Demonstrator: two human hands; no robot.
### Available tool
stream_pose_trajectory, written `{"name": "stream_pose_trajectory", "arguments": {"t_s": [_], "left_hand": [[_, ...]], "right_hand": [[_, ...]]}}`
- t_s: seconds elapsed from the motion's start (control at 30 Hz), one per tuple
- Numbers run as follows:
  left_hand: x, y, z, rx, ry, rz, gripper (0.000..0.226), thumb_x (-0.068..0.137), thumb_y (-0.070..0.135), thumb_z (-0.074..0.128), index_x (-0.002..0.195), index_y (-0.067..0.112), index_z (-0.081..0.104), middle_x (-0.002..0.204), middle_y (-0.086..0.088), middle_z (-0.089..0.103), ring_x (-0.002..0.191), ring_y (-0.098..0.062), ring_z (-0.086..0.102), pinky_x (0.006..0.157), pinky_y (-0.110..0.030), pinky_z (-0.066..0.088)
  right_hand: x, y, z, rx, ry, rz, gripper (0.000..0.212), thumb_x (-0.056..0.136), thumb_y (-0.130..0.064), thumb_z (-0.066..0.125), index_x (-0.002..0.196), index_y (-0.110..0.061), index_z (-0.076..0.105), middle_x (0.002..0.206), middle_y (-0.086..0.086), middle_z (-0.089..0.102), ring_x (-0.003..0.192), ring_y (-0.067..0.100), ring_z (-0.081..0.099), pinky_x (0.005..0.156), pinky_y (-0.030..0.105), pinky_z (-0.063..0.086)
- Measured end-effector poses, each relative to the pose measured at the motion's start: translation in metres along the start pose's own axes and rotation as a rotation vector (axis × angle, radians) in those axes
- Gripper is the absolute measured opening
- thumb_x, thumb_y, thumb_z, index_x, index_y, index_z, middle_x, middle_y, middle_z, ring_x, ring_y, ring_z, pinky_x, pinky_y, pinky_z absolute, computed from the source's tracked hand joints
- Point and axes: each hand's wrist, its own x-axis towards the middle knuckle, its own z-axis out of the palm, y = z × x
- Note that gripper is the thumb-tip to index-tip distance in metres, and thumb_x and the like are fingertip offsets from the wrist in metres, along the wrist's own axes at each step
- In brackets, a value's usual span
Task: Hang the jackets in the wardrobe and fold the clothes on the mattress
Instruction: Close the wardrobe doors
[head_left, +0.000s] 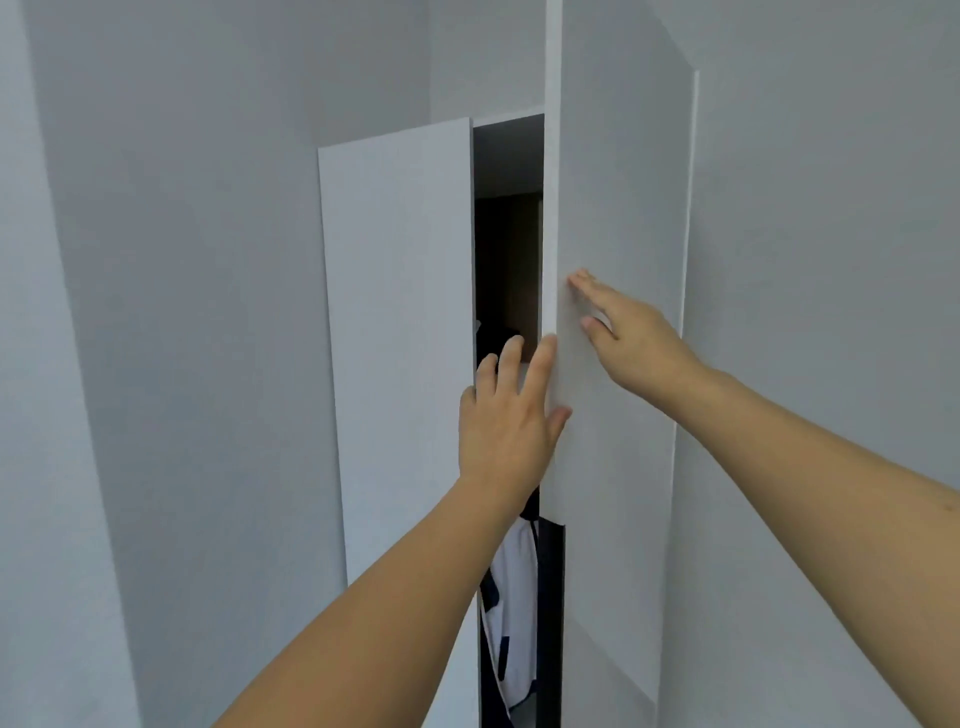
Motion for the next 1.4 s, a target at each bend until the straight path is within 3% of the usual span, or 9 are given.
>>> {"name": "stream_pose_trajectory", "arguments": {"t_s": [0.07,0.2,0.27,0.43,0.6,0.8,1.07,1.4], "left_hand": [[0.006,-0.029,0.008,0.103,-0.013,0.045,0.072,0.097,0.046,0.054,0.158,0.027,0.019,0.163,-0.006,0.020,0.147,-0.033,0.024,0.108,-0.053,0.038],[0.024,-0.090,0.035,0.261,-0.076,0.106,0.072,0.101,0.048,0.045,0.159,0.023,0.011,0.167,-0.003,0.002,0.152,-0.032,0.003,0.117,-0.059,0.020],[0.038,-0.121,0.054,0.305,-0.115,0.113,0.074,0.102,0.049,0.041,0.159,0.022,0.002,0.166,-0.001,-0.008,0.152,-0.032,-0.006,0.119,-0.059,0.012],[0.080,-0.186,0.107,0.349,-0.222,0.143,0.081,0.102,0.050,0.040,0.158,0.022,-0.011,0.164,0.001,-0.021,0.151,-0.030,-0.017,0.121,-0.058,0.008],[0.111,-0.220,0.164,0.336,-0.257,0.158,0.084,0.102,0.051,0.037,0.154,0.022,-0.022,0.162,0.004,-0.027,0.151,-0.028,-0.017,0.118,-0.063,0.010],[0.142,-0.243,0.220,0.287,-0.315,0.150,0.085,0.102,0.055,0.034,0.151,0.025,-0.029,0.158,0.009,-0.036,0.150,-0.025,-0.021,0.115,-0.067,0.012],[0.173,-0.256,0.269,0.213,-0.354,0.173,0.088,0.099,0.058,0.038,0.152,0.029,-0.027,0.157,0.014,-0.036,0.148,-0.021,-0.027,0.115,-0.068,0.015],[0.186,-0.263,0.291,0.161,-0.364,0.195,0.091,0.097,0.059,0.042,0.152,0.031,-0.024,0.157,0.016,-0.032,0.150,-0.022,-0.020,0.112,-0.067,0.024]], "right_hand": [[0.012,0.003,0.023,-0.172,-0.052,-0.094,0.062,0.103,-0.024,0.047,0.157,-0.026,0.017,0.164,-0.009,0.011,0.149,0.008,0.016,0.115,0.022,0.015],[0.043,0.011,0.075,-0.448,-0.127,-0.146,0.086,0.095,-0.042,0.057,0.158,-0.025,0.000,0.165,-0.004,-0.008,0.152,0.018,0.000,0.123,0.043,0.011],[0.060,0.021,0.104,-0.570,-0.131,-0.124,0.095,0.093,-0.051,0.055,0.156,-0.024,-0.009,0.164,-0.004,-0.015,0.151,0.020,-0.008,0.123,0.046,0.005],[0.103,0.054,0.165,-0.778,-0.128,-0.054,0.108,0.088,-0.065,0.051,0.152,-0.020,-0.023,0.160,-0.001,-0.029,0.148,0.025,-0.022,0.121,0.051,-0.006],[0.140,0.094,0.207,-0.811,-0.102,-0.044,0.119,0.083,-0.070,0.053,0.145,-0.023,-0.036,0.152,-0.003,-0.043,0.147,0.025,-0.027,0.119,0.053,-0.010],[0.170,0.143,0.232,-0.850,-0.053,-0.124,0.114,0.082,-0.075,0.046,0.145,-0.024,-0.034,0.153,-0.004,-0.040,0.146,0.024,-0.029,0.118,0.053,-0.015],[0.192,0.182,0.246,-0.899,0.028,-0.209,0.104,0.082,-0.073,0.044,0.157,-0.019,-0.005,0.165,0.002,-0.010,0.151,0.026,-0.012,0.120,0.053,-0.008],[0.200,0.197,0.254,-0.944,0.050,-0.216,0.103,0.083,-0.071,0.045,0.158,-0.016,0.000,0.165,0.004,-0.008,0.151,0.027,-0.012,0.120,0.055,-0.005]]}}
